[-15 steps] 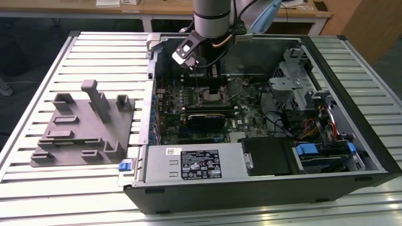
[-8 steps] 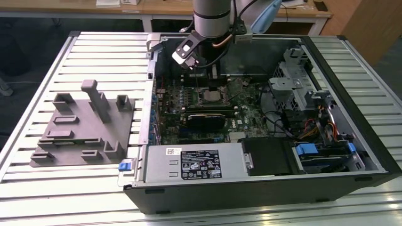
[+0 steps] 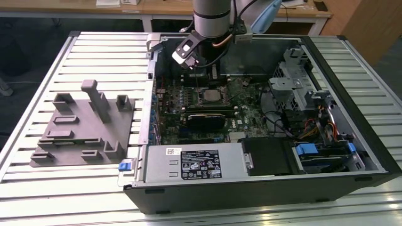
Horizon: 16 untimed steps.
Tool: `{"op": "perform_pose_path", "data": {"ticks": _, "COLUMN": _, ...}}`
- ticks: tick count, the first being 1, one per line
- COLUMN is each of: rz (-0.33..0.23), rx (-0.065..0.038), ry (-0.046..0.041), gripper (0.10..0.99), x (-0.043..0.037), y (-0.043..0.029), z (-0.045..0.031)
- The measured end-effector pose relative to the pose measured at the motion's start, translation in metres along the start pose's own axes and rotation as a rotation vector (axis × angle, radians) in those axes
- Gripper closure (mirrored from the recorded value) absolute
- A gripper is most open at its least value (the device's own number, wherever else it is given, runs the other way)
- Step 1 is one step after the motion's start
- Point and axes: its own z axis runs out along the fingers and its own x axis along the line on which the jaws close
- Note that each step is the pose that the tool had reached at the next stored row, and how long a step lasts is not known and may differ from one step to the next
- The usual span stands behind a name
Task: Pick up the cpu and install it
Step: 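Place the cpu into insertion slot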
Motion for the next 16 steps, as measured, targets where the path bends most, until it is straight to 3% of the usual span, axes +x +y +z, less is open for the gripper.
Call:
{"op": "perform_pose_path", "data": {"ticks": 3, "rz": 0.000, "rx": 0.001, "ry": 0.0007, "gripper": 0.980, "x": 0.0000, "y": 0.0001, "z": -0.0002}}
{"op": "perform_pose_path", "data": {"ticks": 14, "rz": 0.000, "rx": 0.078, "ry": 0.0004, "gripper": 0.980, "x": 0.0003, "y": 0.0158, "z": 0.0015}}
{"op": "perform_pose_path", "data": {"ticks": 16, "rz": 0.001, "rx": 0.084, "ry": 0.0002, "gripper": 0.980, "x": 0.0003, "y": 0.0172, "z": 0.0016}}
